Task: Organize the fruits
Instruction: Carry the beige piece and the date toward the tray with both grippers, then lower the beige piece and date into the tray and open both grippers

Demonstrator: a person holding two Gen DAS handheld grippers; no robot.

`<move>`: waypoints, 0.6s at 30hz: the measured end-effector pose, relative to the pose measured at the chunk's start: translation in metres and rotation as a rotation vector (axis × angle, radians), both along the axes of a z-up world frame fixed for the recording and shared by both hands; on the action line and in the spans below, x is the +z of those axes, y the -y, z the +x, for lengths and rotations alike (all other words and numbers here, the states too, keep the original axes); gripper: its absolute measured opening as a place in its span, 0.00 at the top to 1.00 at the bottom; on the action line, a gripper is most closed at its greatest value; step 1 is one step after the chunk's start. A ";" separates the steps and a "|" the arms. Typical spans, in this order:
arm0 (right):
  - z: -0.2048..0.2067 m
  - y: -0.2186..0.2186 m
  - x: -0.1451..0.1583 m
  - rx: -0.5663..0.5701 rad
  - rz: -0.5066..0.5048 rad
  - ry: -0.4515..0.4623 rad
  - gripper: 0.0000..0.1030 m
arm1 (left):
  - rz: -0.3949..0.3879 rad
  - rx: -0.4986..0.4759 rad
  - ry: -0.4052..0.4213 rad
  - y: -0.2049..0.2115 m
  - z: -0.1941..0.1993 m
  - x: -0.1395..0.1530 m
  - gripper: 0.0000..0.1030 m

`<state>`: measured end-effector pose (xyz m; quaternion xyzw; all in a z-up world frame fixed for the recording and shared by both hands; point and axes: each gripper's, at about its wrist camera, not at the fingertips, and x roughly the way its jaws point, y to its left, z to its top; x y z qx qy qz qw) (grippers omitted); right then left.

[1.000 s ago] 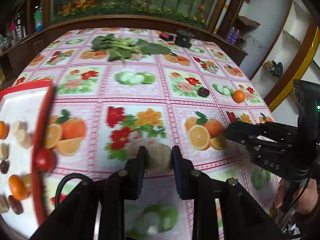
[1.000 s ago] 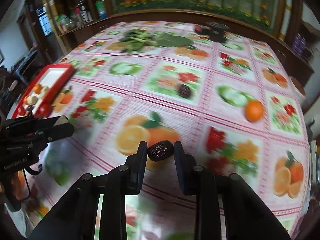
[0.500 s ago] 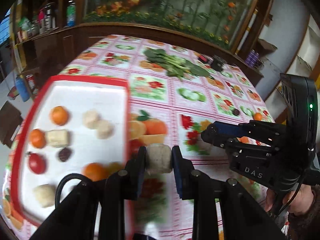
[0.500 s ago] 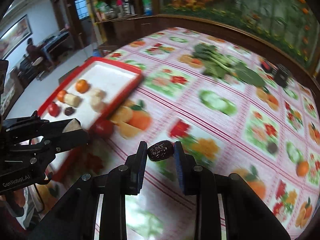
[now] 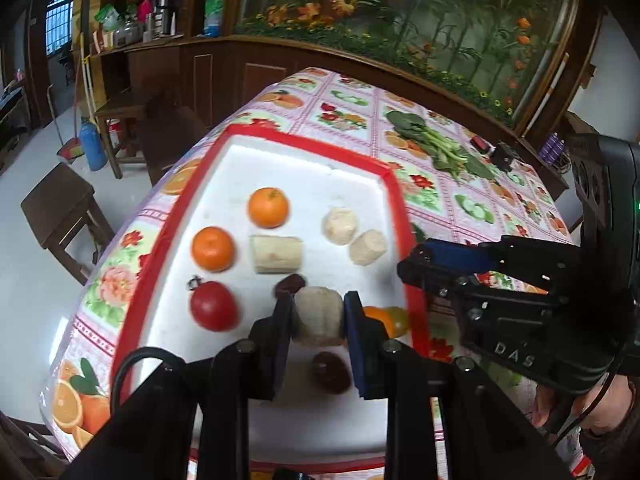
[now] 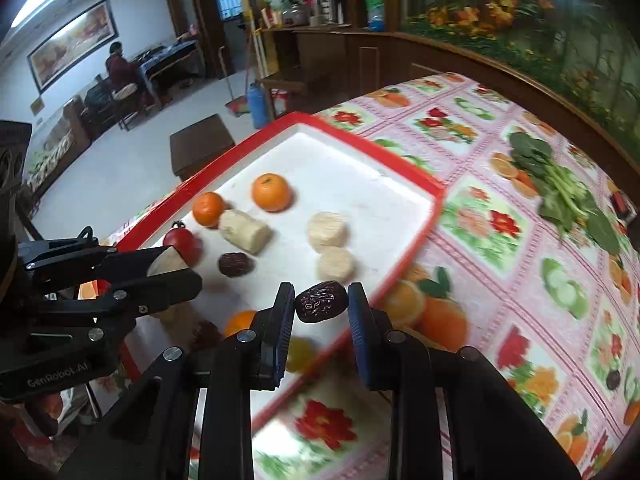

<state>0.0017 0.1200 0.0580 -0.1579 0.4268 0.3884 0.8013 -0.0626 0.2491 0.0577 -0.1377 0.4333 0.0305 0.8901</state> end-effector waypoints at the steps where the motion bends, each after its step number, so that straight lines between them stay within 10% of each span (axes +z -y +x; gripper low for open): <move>1: 0.000 -0.005 -0.003 0.008 -0.003 -0.005 0.75 | 0.000 0.004 -0.004 -0.003 0.000 -0.002 0.72; 18: 0.012 -0.030 -0.032 0.006 -0.035 -0.079 0.75 | 0.009 -0.003 -0.088 -0.016 0.011 -0.030 0.72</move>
